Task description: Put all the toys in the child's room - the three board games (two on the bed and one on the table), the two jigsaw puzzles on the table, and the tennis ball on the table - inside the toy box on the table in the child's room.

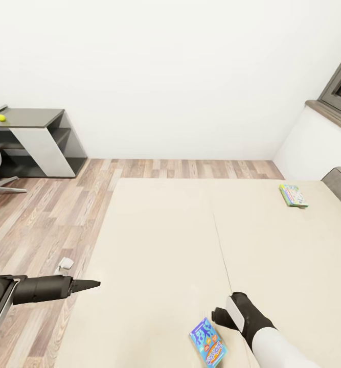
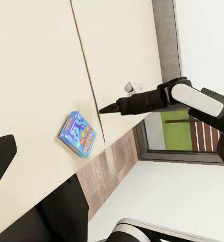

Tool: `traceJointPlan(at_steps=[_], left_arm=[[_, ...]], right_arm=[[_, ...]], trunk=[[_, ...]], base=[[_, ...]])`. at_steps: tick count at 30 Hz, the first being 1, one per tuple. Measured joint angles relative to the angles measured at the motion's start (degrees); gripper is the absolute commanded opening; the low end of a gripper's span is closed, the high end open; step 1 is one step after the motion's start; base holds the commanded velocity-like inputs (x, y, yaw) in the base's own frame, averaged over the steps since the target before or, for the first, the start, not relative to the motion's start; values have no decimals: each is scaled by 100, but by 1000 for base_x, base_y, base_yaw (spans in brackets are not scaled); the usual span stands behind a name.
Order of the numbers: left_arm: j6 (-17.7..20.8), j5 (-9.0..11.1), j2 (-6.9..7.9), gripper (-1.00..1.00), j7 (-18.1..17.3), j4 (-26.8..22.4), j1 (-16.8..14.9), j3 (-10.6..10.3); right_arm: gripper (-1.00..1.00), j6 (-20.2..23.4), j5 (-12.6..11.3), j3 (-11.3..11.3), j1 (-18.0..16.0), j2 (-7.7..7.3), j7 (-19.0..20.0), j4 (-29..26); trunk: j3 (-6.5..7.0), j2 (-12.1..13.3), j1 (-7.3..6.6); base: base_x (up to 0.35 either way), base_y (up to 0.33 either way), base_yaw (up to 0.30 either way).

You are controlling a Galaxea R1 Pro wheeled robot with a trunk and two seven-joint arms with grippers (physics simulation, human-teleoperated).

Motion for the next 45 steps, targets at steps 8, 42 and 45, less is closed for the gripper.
traceJointPlan(at_steps=[8,42,45], left_arm=[[0,0,-5,100,0,0,0,-2],[0,-2,-6,100,0,0,0,0],[0,-1,-5,100,0,0,0,0]], right_arm=[[100,-13,11,34,5,-62,1414,1],[100,-53,1,6,10,-72,1742,9],[100,-52,1,5,10,-72,1741,9]], trunk=[[-1,0,0],[-70,0,0],[-94,0,0]], base=[[0,0,0],[0,0,0],[0,0,0]])
